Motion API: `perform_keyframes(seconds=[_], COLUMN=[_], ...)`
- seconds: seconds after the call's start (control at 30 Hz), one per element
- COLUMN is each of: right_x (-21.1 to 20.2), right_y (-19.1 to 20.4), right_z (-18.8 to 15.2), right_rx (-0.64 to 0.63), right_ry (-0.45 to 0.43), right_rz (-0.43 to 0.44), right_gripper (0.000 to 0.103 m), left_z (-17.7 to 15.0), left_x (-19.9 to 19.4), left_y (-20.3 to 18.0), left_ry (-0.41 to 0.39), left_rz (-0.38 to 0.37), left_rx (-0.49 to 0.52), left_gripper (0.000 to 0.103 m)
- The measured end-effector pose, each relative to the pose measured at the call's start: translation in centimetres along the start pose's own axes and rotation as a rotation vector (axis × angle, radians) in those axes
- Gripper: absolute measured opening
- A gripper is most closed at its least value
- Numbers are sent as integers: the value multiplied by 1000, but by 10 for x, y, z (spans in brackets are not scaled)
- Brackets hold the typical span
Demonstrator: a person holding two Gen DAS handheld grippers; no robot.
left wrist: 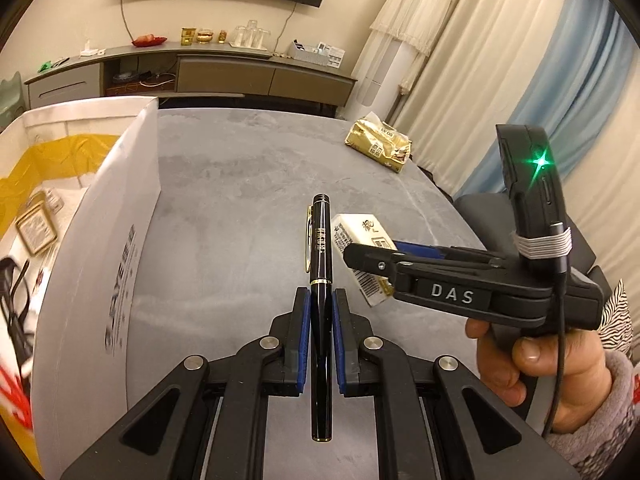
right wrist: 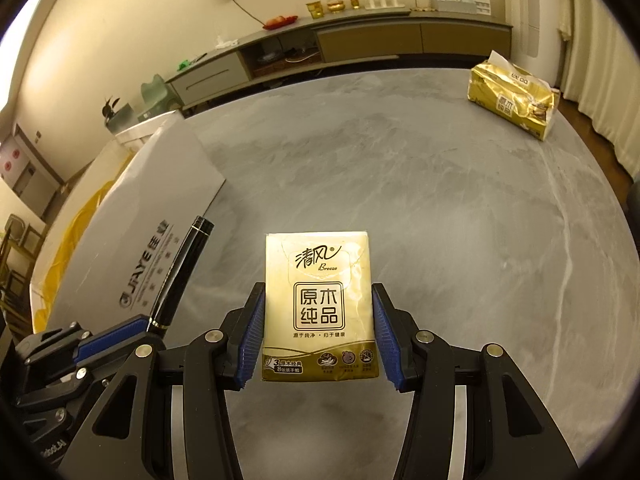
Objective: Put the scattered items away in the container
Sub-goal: 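Lift and carry the tissue pack and pen over the white box with both grippers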
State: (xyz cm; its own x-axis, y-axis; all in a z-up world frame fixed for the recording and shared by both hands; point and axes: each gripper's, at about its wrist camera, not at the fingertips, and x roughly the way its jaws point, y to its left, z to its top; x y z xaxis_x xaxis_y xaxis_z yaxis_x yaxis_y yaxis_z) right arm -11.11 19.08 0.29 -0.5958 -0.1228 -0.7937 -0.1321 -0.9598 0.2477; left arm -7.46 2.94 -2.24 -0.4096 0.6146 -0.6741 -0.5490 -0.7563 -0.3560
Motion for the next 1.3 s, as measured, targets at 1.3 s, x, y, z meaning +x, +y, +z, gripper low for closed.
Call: perform_keyframes(seconds=[1.3], right_x=[-98], right_y=[115], right_z=[-80], right_rx=[-90], right_ry=[-125], right_rz=[122], right_gripper=[53], left_z=[-50], left_x=[-152], left_y=[6], left_ry=[-170], left_rz=[-39], left_rx=[-56], left_gripper=[11])
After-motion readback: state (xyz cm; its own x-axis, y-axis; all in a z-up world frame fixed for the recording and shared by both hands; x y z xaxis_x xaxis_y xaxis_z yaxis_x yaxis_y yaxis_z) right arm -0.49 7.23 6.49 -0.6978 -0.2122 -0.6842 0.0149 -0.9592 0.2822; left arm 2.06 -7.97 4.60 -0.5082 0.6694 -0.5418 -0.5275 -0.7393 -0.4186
